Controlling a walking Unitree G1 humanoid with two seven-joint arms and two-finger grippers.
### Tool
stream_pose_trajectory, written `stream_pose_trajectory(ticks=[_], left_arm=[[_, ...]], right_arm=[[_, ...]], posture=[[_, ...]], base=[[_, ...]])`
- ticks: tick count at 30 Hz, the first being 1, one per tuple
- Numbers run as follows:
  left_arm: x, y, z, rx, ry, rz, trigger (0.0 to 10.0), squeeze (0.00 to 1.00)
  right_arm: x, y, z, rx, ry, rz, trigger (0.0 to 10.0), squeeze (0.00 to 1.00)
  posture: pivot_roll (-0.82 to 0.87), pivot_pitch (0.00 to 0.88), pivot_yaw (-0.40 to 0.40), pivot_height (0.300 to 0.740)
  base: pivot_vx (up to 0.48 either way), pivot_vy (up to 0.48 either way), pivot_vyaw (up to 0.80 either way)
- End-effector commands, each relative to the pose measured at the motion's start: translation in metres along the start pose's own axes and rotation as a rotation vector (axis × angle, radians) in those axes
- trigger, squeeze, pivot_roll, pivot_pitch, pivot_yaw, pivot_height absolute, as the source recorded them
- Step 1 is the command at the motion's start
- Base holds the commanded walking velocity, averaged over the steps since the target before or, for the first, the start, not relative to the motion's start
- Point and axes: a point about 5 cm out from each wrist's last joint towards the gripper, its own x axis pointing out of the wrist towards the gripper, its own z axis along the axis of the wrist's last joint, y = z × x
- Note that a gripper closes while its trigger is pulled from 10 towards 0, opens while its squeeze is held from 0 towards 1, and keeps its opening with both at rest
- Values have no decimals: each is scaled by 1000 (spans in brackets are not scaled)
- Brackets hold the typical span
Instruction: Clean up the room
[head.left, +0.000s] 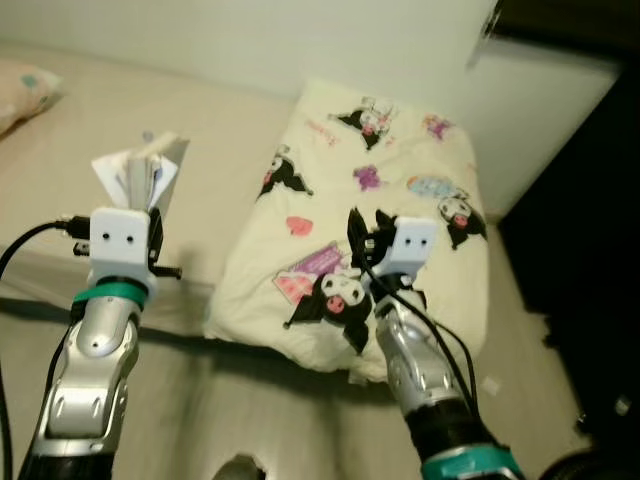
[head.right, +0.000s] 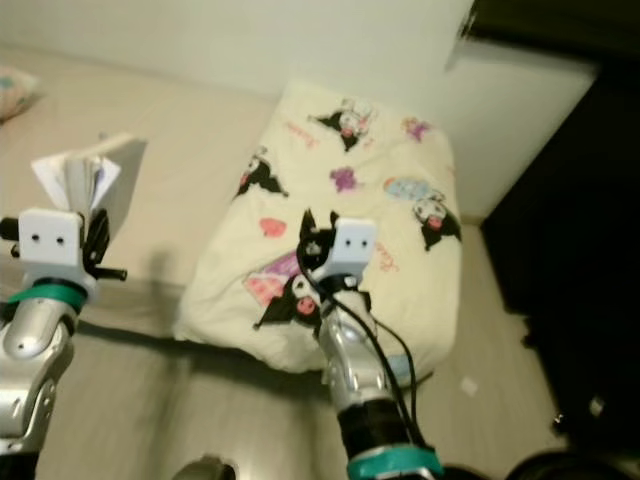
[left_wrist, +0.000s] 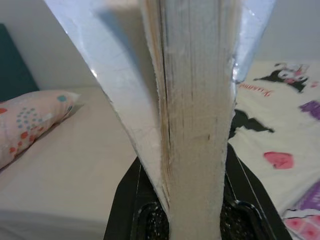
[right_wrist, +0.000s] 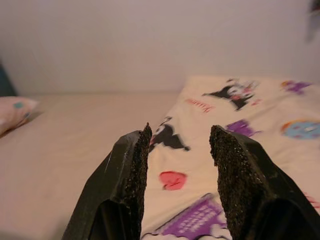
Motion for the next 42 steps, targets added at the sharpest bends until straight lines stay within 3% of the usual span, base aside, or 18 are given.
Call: stream_pose_trajectory(ticks=[1,4,42], left_arm=[[1,-3,4,-27,-10,-6,10000,0],[2,-1,3,-60,-3,8,10000,0],[0,1,-1,-39,11,16,10000,0]], right_arm=[[0,-2,0,-6,-1,-7,10000,0],[-1,-2,0,-7,-1,-7,10000,0],[-3,-1,-2,0,-3,-10,10000,0]], posture=[[229,5,-36,711],[229,5,-36,711],[225,16,-30,711]], base=[[0,0,0],[0,480,0],[0,480,0]])
